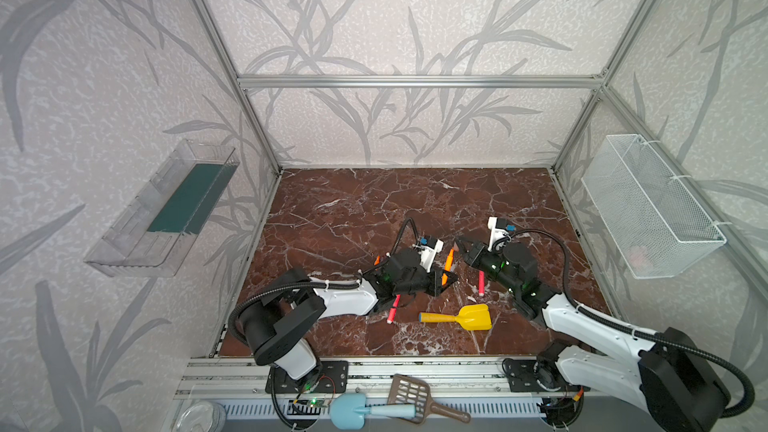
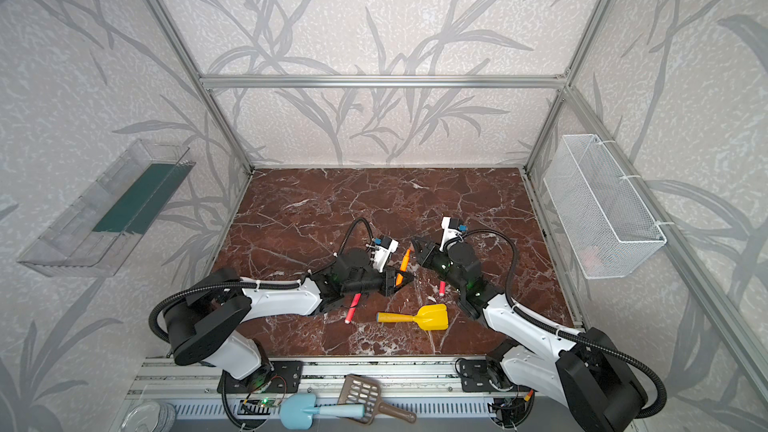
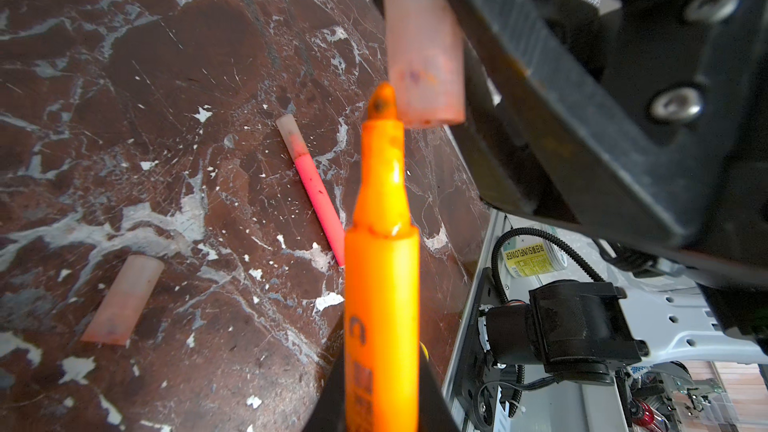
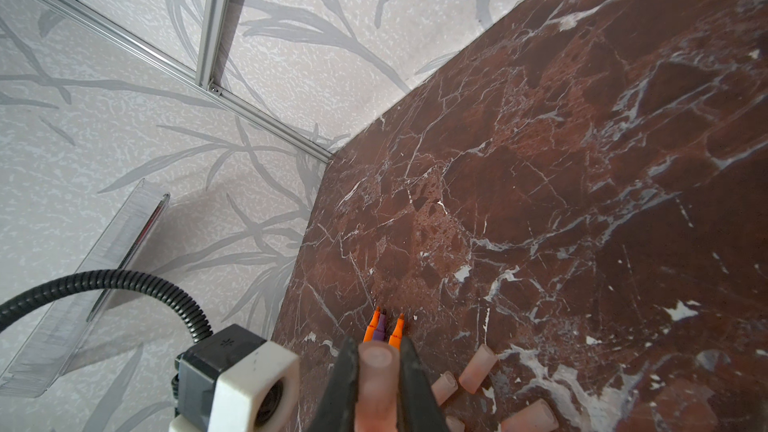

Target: Insert the pens into the pen caps

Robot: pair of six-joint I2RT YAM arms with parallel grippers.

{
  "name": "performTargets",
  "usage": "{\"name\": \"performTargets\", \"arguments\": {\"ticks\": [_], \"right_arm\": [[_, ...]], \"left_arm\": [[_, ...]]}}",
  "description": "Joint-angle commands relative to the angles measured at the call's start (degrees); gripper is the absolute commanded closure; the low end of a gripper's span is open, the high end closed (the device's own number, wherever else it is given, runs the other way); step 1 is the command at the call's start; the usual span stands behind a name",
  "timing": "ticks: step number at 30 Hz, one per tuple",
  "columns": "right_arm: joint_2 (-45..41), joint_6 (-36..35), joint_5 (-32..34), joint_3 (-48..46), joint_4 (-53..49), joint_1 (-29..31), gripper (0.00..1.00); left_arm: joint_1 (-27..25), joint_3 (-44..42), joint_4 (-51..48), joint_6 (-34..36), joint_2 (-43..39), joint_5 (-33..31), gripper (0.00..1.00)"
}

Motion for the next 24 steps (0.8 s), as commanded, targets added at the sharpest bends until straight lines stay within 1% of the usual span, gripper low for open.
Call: {"name": "performTargets", "arguments": {"ticks": [1,6,14,24], "right_arm": [[1.05,-0.48,-0.41,1.61,0.90,0.31,1.00],[2.05,-0.36,-1.49,2.06,2.03,0.31,1.00],[1.07,-0.21,4.39,2.53,2.42,0.10,1.00],[1.68,0.63,4.16,3.21,3.40,0.15,1.00]], "left_arm": [[-0.04,1.46,2.15,0.42,-0.48,0.51,1.00],[-0.05,1.55,2.34,0.34,-0.30,0.67,1.00],[-0.05,1.41,2.58,0.08,-0.17,0.63,1.00],[-0.06,1.33,2.59,0.16,-0.15,0.74,1.00]]}}
